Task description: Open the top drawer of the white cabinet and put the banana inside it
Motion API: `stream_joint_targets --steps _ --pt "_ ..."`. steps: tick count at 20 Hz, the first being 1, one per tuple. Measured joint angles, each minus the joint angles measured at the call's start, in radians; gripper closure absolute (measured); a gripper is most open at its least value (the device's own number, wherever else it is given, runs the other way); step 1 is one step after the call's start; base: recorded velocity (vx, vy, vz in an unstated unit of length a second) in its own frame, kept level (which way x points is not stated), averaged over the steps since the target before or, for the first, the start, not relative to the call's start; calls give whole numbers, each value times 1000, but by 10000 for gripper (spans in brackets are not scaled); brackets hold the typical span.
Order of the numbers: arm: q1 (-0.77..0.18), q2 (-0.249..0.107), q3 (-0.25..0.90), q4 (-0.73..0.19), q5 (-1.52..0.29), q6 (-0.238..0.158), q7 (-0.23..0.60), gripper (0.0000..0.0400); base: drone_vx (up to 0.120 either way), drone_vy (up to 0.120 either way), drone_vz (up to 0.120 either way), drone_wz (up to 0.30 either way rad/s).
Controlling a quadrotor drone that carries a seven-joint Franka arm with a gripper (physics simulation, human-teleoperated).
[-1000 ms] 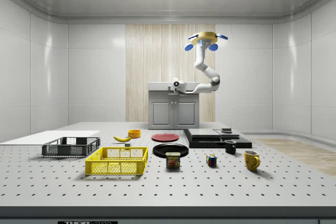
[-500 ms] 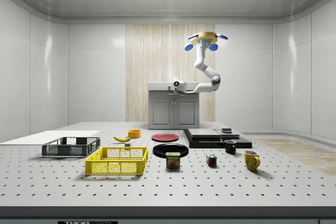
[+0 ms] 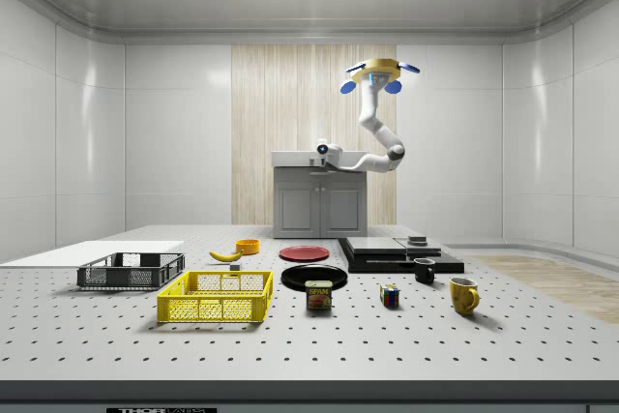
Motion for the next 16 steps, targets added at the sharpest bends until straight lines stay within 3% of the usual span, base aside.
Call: stream_joint_targets --steps 1,3,6,10,16 --pt "1 -23 3 12 -10 7 62 126 0 0 0 0" --pt "4 -36 -7 19 -22 12 69 193 0 40 0 0" --pt "9 -48 -18 26 -34 17 74 247 0 120 0 0" --pt "21 -63 -30 30 -48 28 80 277 0 120 0 0" --pt "42 -82 -44 30 -63 47 89 291 0 120 0 0"
